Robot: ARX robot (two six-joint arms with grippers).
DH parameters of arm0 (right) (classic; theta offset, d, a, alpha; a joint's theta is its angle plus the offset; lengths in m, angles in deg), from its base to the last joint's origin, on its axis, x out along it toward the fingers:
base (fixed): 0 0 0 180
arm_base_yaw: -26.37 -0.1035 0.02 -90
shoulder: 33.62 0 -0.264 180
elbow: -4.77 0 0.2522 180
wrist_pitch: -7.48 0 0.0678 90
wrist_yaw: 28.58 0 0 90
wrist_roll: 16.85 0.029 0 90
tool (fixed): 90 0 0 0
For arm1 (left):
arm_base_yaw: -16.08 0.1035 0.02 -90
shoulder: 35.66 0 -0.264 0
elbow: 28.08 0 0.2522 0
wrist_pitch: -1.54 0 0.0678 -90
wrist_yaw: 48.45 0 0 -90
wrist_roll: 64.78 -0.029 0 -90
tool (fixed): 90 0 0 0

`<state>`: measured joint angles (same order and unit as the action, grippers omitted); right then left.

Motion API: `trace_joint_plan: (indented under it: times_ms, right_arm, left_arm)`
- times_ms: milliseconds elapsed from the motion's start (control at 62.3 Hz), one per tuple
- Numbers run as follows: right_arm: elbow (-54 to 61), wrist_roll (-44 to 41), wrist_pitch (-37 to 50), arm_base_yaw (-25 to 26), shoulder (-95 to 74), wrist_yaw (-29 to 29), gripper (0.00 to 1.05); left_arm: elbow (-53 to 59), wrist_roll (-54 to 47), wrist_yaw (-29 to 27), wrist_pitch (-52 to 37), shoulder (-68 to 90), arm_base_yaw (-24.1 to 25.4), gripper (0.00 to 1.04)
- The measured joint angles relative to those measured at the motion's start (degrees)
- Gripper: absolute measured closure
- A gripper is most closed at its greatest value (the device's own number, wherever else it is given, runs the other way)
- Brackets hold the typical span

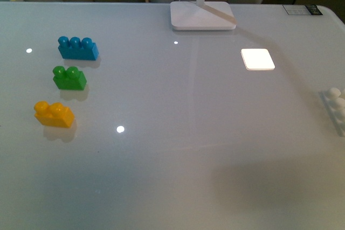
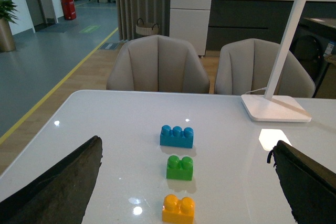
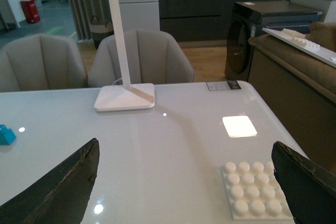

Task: Insert yellow block into base center

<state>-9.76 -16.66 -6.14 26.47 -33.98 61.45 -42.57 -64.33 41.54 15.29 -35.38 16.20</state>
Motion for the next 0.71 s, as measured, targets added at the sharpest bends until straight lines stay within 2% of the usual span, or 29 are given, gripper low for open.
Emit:
trace_joint_plan:
  times_ms: [707]
  right_arm:
    - [0.0, 0.0, 0.0, 0.0, 0.0, 0.0, 0.09]
  left_arm:
    - [0.0, 0.0, 0.0, 0.0, 0.0, 0.0, 0.07]
